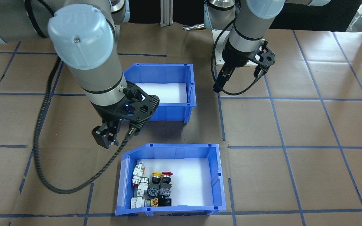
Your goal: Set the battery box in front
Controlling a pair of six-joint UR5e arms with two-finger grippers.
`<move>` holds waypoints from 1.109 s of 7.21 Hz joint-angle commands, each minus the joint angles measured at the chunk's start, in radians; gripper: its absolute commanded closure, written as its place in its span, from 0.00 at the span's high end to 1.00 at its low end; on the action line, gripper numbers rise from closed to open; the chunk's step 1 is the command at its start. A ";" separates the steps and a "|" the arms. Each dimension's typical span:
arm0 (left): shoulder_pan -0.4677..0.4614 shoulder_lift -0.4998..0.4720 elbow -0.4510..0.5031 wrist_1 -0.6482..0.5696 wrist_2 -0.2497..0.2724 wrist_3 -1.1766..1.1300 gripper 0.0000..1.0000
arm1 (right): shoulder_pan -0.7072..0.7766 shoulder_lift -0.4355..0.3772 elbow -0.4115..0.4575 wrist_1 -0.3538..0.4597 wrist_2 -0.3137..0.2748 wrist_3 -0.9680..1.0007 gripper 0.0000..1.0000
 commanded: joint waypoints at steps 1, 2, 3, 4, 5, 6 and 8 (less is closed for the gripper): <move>-0.117 0.110 -0.151 0.049 -0.047 -0.262 1.00 | 0.101 0.063 0.000 -0.079 -0.008 -0.070 1.00; -0.169 0.108 -0.194 0.093 -0.057 -0.466 1.00 | 0.127 0.099 0.002 -0.086 -0.013 -0.109 1.00; -0.223 0.106 -0.232 0.116 -0.101 -0.594 1.00 | 0.144 0.120 0.002 -0.100 -0.014 -0.112 1.00; -0.269 0.104 -0.257 0.152 -0.103 -0.635 1.00 | 0.163 0.143 0.005 -0.169 -0.014 -0.107 1.00; -0.301 0.088 -0.303 0.249 -0.106 -0.719 1.00 | 0.181 0.175 0.011 -0.215 -0.014 -0.107 1.00; -0.335 0.047 -0.350 0.384 -0.108 -0.782 1.00 | 0.190 0.200 0.014 -0.223 -0.014 -0.109 1.00; -0.421 0.020 -0.366 0.448 -0.106 -0.858 0.93 | 0.190 0.219 0.075 -0.337 -0.014 -0.112 1.00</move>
